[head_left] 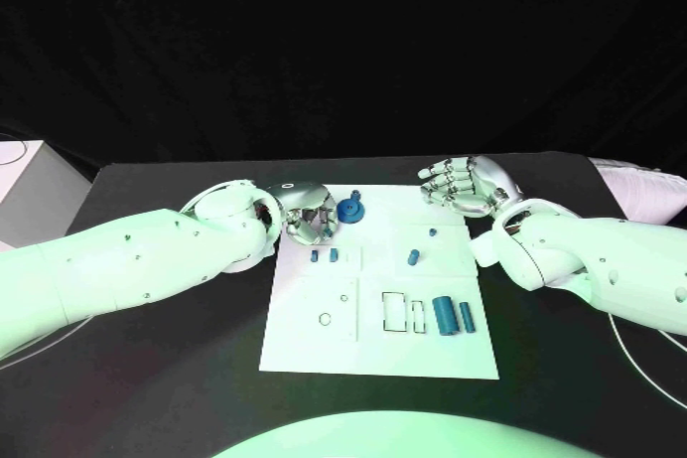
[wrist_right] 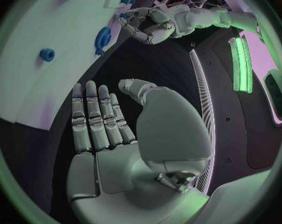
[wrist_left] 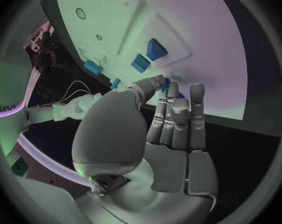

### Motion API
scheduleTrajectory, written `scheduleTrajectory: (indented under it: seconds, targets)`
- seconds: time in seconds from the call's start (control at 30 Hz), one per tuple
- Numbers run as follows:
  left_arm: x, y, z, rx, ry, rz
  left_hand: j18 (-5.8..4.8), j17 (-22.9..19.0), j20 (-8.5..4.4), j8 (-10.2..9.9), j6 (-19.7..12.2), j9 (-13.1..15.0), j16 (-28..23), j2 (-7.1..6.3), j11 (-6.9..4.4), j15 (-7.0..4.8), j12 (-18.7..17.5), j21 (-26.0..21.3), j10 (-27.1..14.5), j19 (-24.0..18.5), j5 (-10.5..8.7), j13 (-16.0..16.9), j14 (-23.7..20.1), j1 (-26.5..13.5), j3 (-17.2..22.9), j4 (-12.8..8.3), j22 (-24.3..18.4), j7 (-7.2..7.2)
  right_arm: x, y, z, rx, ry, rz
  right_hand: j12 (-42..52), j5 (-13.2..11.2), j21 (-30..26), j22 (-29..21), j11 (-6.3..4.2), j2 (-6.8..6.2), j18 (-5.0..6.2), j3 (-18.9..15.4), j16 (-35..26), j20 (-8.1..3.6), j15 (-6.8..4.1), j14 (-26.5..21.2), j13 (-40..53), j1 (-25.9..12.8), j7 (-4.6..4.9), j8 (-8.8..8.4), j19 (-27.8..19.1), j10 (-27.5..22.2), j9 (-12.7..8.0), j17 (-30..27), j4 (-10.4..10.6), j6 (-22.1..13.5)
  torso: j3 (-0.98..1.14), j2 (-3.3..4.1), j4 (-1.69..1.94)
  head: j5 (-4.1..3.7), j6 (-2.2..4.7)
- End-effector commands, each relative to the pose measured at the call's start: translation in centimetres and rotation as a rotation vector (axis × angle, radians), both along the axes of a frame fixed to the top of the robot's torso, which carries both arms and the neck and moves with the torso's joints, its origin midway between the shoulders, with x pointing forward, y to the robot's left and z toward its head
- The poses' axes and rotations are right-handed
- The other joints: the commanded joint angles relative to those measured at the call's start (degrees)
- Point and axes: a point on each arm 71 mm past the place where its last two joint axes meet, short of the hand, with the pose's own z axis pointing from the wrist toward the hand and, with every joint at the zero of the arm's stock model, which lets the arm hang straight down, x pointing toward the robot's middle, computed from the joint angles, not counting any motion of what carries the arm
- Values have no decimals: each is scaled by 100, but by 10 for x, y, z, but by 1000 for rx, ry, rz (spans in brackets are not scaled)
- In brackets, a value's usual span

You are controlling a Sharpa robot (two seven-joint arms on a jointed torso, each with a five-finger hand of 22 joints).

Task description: Assemble the parts on the task board

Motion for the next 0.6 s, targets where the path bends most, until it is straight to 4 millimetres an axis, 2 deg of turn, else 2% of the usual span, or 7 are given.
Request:
scheduleTrajectory:
  seconds: [0.03,0.6]
  targets:
    - [-1,0,-2,19,15,-10,53,-1,-16,-23,49,6,19,15,13,5,-14,5,48,18,27,6,2,67,6,-47,11,-7,0,1,1,4,-5,8,-30,-33,-4,-5,-5,-6,76,22,-29,-15,5,15,-3,-72,267,-19,-33,51,-7,-6,-12,46,-1,2,1,4,-7]
    - [-1,0,-7,27,37,-18,50,28,-21,-12,147,37,37,28,-15,-11,5,26,129,30,16,51,21,73,-37,-60,28,-33,0,0,0,4,-5,7,-30,-33,-4,-5,-5,-6,76,22,-29,-15,5,15,-3,-72,267,-19,-33,51,-7,-6,-12,46,-4,2,4,-2,-19]
